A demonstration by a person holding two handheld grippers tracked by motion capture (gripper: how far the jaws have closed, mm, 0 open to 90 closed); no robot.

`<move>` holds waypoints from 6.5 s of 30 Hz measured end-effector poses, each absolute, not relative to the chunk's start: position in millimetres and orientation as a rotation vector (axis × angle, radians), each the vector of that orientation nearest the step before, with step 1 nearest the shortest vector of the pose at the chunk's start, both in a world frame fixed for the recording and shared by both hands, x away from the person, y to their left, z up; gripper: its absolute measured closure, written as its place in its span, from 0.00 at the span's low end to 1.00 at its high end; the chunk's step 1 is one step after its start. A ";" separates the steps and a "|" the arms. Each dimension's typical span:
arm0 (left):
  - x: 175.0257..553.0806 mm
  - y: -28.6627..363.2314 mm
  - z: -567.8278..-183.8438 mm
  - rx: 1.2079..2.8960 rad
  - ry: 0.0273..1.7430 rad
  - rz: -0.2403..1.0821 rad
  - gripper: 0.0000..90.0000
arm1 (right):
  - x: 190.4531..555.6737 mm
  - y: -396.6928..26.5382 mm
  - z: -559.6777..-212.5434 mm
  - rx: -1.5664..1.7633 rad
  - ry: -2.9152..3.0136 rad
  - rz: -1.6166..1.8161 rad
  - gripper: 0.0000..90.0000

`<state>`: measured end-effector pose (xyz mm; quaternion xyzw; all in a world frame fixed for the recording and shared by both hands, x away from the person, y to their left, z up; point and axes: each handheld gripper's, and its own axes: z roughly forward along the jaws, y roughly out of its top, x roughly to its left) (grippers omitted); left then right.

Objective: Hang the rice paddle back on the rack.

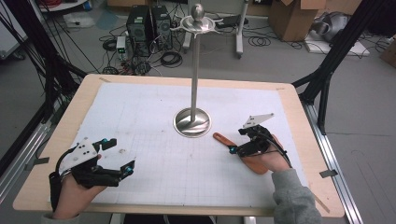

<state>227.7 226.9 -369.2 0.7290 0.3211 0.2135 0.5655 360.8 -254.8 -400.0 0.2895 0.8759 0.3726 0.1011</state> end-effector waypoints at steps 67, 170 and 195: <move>214.3 247.7 -366.0 1.693 0.800 0.547 0.03 | 378.7 -236.5 -423.0 0.920 2.722 0.796 0.62; 220.4 244.7 -369.5 1.700 0.812 0.536 0.03 | 352.9 -262.4 -304.3 0.736 2.353 1.390 0.72; 220.2 254.5 -367.7 1.660 0.827 0.533 0.03 | 380.6 -244.2 -254.7 0.685 2.335 1.434 0.72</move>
